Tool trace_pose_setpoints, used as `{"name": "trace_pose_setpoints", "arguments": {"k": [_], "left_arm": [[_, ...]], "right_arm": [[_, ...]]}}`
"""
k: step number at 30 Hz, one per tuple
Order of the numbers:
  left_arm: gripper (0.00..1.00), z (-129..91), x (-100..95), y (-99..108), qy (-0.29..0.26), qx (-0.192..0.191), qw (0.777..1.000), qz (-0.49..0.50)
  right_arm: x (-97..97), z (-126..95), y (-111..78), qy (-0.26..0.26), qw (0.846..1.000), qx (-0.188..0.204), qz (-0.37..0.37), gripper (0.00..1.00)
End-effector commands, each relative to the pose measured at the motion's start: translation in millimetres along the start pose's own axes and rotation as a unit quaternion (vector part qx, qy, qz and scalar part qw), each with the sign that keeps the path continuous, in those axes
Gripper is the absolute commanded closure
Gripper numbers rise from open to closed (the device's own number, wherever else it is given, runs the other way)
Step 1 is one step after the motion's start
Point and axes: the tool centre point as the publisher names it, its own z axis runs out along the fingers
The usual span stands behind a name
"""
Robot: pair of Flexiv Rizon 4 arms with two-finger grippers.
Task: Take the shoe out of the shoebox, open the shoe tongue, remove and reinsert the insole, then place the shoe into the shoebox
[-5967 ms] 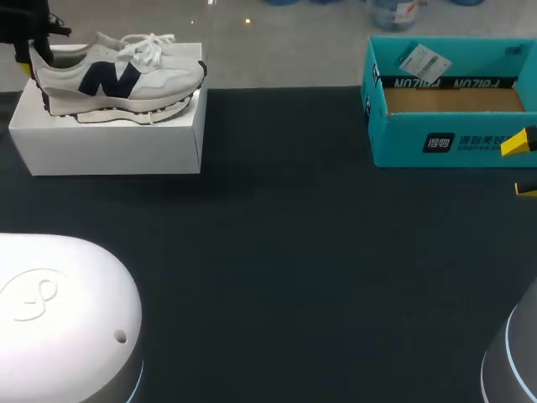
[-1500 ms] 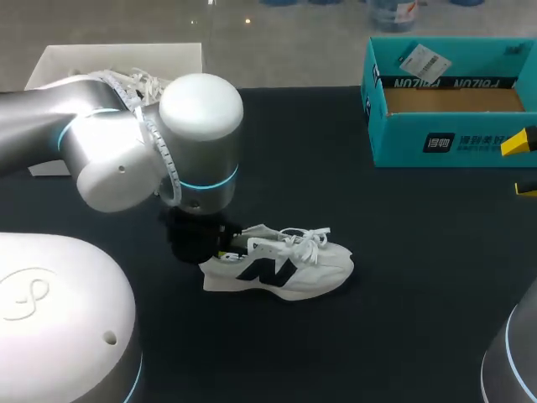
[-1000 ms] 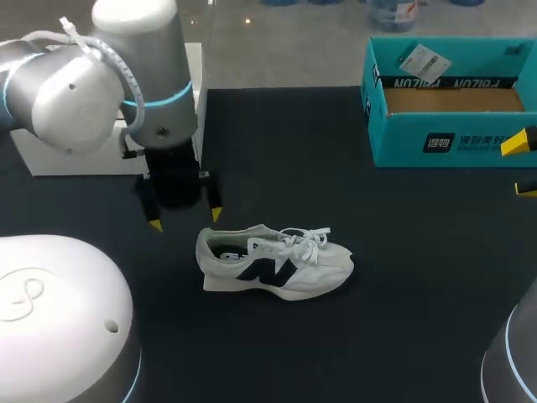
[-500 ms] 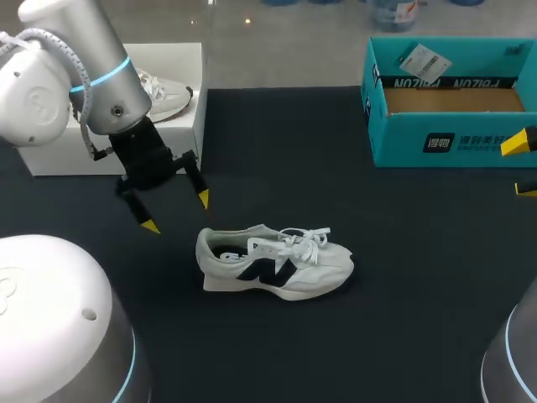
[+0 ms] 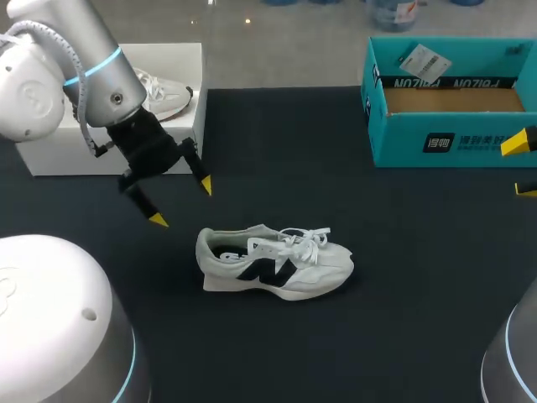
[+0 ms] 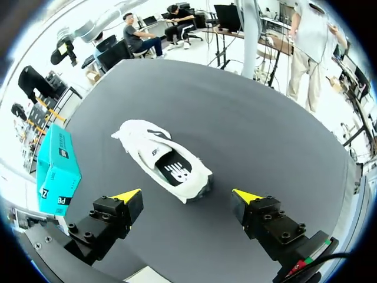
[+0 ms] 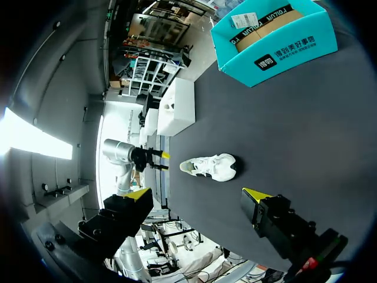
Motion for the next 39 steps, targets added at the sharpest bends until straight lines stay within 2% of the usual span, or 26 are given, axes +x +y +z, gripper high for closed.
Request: {"name": "trace_pose_setpoints", "arguments": {"k": [1, 3, 8, 13, 17, 20, 22, 25, 27, 39], "left_arm": [[0.00, -9.0, -7.1, 11.3, -0.086, 0.117, 0.927, -0.346], [0.00, -11.3, -4.3, 14.3, -0.113, 0.130, 0.906, -0.387], [0.00, -14.0, 12.0, 16.9, -0.150, 0.151, 0.870, -0.444], [0.00, -14.4, 29.0, 13.9, -0.196, 0.130, 0.864, -0.446], [0.00, -5.9, 39.3, 12.5, -0.229, 0.102, 0.858, -0.448], [0.00, 0.9, 46.2, 15.9, -0.242, 0.094, 0.848, -0.462], [0.00, 5.9, 49.6, 18.6, -0.231, 0.104, 0.843, -0.474], [0.00, 11.2, 52.0, 22.8, -0.230, 0.102, 0.843, -0.475], [0.00, 13.2, 52.4, 24.0, -0.229, 0.080, 0.858, -0.454], [0.00, 13.2, 52.4, 24.0, -0.229, 0.080, 0.858, -0.454]], "right_arm": [[0.0, 0.2, -1.5, -0.001, 1.000, -0.001, 0.000, 0.00], [0.0, 0.2, -1.5, -0.001, 1.000, -0.001, 0.000, 0.00], [0.0, 0.2, -1.5, -0.001, 1.000, -0.001, 0.000, 0.00], [0.0, 0.2, -1.5, -0.001, 1.000, -0.001, 0.000, 0.00], [0.0, 0.2, -1.5, -0.001, 1.000, -0.001, 0.000, 0.00], [0.0, 0.2, -1.5, -0.001, 1.000, -0.001, 0.000, 0.00], [0.0, 0.2, -1.5, -0.001, 1.000, -0.001, 0.000, 0.00], [0.0, 0.2, -1.5, -0.001, 1.000, -0.001, 0.000, 0.00], [0.0, 0.2, -1.5, -0.001, 1.000, -0.001, 0.000, 0.00], [0.0, 0.2, -1.5, -0.001, 1.000, -0.001, 0.000, 0.00]]}}
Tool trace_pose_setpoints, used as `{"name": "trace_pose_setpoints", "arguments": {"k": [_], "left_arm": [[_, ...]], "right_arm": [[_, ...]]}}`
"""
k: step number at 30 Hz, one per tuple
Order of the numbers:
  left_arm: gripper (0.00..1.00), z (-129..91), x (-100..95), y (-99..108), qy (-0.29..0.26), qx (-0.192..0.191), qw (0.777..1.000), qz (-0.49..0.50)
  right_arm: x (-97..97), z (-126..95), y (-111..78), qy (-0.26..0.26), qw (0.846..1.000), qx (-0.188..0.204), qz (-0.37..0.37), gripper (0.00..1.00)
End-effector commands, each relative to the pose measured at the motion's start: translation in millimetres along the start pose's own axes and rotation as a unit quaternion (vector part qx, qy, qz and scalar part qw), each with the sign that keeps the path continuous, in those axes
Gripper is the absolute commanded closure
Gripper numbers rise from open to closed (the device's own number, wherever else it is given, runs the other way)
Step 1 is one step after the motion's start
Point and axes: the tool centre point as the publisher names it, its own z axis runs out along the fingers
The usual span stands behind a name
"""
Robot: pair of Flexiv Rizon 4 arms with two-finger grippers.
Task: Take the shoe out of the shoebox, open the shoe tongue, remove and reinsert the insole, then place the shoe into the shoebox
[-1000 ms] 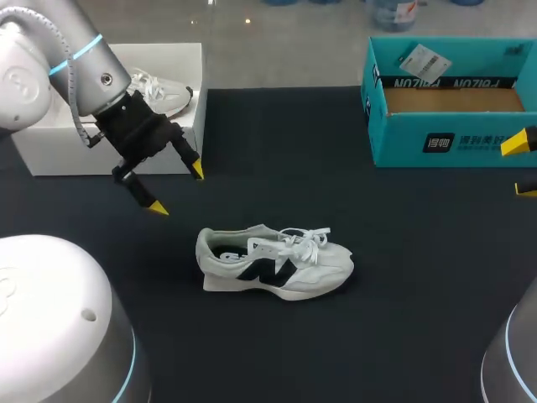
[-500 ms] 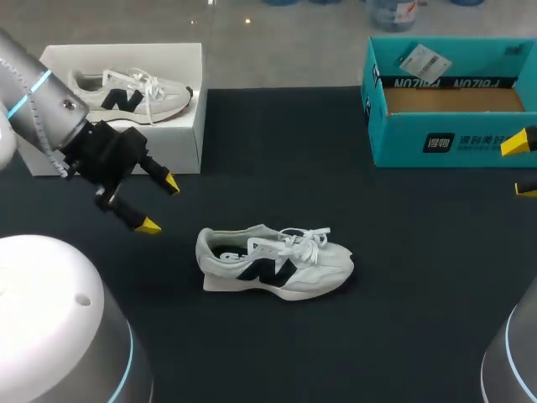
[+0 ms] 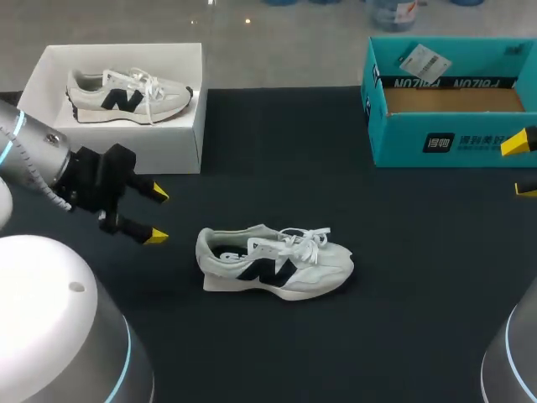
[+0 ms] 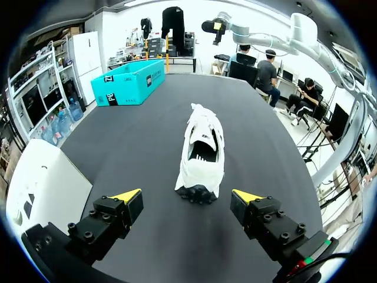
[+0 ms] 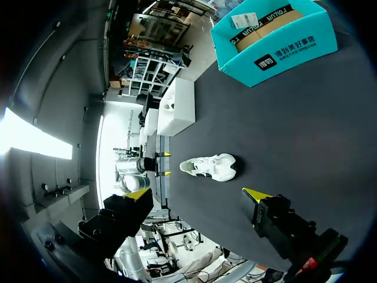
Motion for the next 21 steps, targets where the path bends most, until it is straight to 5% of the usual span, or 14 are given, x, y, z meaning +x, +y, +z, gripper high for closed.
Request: {"name": "trace_pose_setpoints", "arguments": {"k": [1, 21], "left_arm": [[0.00, -0.8, 5.4, 0.6, -0.041, 0.000, 0.999, 0.000], [0.00, 25.6, -12.4, 45.7, 0.006, 0.049, 0.996, -0.068]], "right_arm": [[0.1, 0.3, -1.5, -0.001, 1.000, -0.001, 0.000, 0.00], [0.1, 0.3, -1.5, -0.001, 1.000, -0.001, 0.000, 0.00]]}}
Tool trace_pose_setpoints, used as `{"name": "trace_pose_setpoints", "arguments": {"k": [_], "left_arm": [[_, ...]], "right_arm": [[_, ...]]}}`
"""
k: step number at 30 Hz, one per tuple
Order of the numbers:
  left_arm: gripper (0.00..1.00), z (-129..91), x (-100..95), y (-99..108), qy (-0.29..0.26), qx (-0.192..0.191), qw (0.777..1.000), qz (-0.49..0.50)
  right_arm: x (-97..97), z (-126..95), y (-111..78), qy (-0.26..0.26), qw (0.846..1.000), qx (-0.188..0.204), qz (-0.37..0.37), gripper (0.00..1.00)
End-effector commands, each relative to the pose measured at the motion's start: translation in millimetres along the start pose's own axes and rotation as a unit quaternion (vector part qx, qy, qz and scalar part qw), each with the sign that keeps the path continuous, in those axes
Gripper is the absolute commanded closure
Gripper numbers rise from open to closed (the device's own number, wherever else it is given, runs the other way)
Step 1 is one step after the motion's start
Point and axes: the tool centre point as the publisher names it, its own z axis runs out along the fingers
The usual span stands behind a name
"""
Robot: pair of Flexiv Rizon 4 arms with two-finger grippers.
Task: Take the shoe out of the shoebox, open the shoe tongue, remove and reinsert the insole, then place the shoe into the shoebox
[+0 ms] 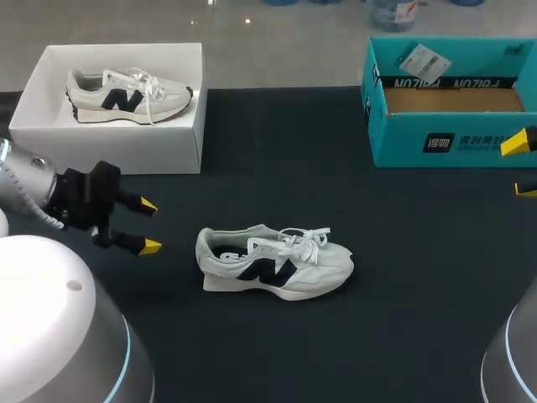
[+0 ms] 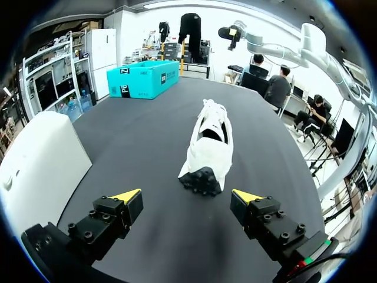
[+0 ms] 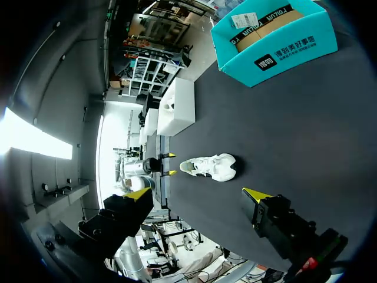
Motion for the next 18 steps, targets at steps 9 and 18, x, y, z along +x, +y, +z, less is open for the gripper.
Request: {"name": "trace_pose_setpoints", "arguments": {"k": [9, 18], "left_arm": [[0.00, 30.0, 7.7, 21.4, 0.025, 0.020, 0.999, 0.026], [0.00, 37.8, 12.1, 20.5, 0.011, 0.012, 1.000, 0.024]], "right_arm": [[0.1, 0.3, -1.5, -0.001, 1.000, -0.001, 0.000, 0.00], [0.1, 0.3, -1.5, -0.001, 1.000, -0.001, 0.000, 0.00]]}}
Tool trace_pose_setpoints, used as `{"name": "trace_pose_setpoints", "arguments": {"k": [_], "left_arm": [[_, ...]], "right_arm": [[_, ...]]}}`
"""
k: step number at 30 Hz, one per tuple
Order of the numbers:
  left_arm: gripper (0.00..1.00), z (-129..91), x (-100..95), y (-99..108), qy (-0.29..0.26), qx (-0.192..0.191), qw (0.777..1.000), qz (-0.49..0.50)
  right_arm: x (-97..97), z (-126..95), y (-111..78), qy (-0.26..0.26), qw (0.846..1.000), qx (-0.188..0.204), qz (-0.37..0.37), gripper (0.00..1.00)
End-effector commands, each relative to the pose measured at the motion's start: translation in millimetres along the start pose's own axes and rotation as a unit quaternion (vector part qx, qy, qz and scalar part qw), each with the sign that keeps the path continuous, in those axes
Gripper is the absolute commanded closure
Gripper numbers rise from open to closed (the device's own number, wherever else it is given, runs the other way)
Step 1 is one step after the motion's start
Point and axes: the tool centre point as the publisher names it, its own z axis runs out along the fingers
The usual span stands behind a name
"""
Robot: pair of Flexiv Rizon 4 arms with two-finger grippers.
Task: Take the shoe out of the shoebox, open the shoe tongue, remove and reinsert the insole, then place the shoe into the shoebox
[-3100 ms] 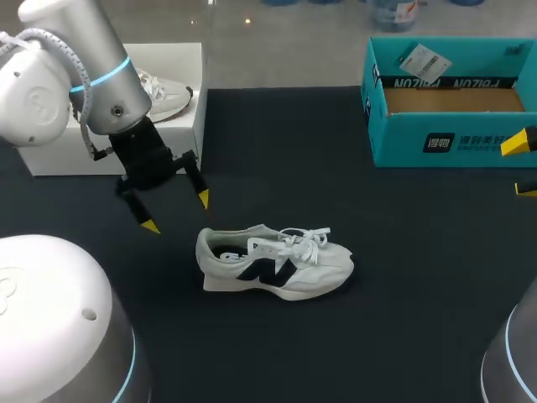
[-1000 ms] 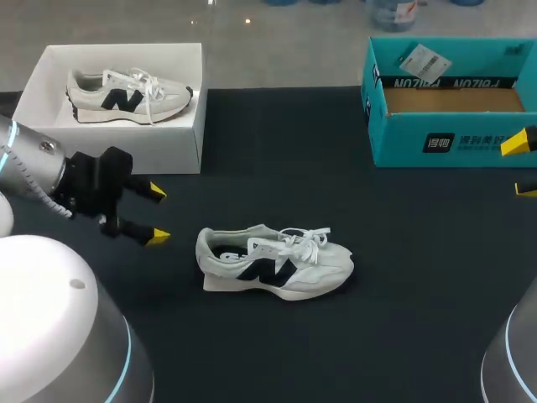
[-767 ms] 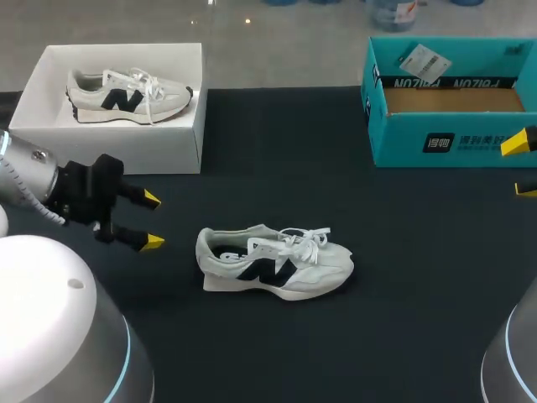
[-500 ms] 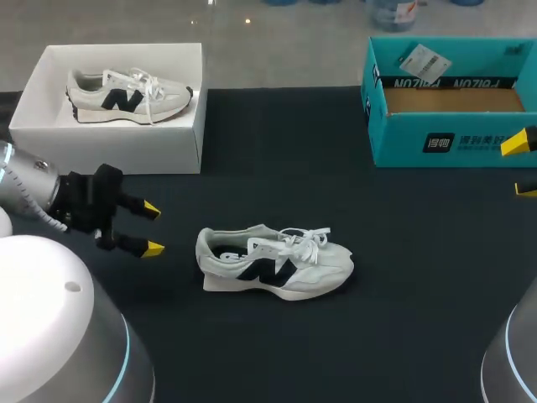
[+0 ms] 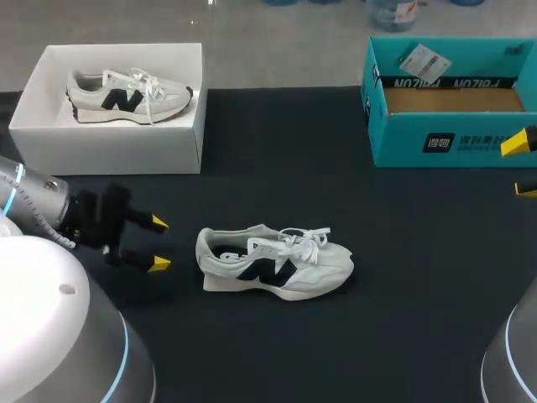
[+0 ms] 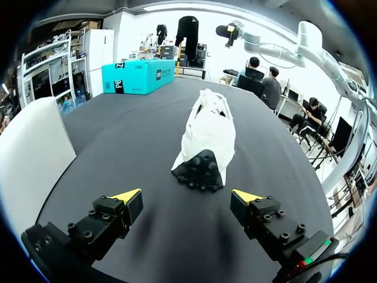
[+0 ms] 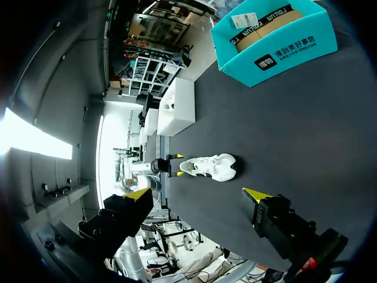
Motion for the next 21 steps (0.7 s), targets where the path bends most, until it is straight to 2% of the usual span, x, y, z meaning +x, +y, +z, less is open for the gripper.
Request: {"name": "trace_pose_setpoints", "arguments": {"k": [1, 13, 15, 21], "left_arm": [[0.00, 1.3, 4.8, -3.3, -0.012, -0.010, 1.000, 0.014], [0.00, 1.3, 4.8, -3.3, -0.012, -0.010, 1.000, 0.014], [0.00, 0.2, 6.2, -6.3, 0.035, 0.004, 0.999, 0.009], [0.00, 10.9, 16.5, -7.2, 0.080, 0.010, 0.995, 0.058]], "right_arm": [[0.0, 0.2, -1.5, -0.001, 1.000, -0.001, 0.000, 0.00], [0.0, 0.2, -1.5, -0.001, 1.000, -0.001, 0.000, 0.00], [0.0, 0.2, -1.5, -0.001, 1.000, -0.001, 0.000, 0.00], [0.0, 0.2, -1.5, -0.001, 1.000, -0.001, 0.000, 0.00]]}}
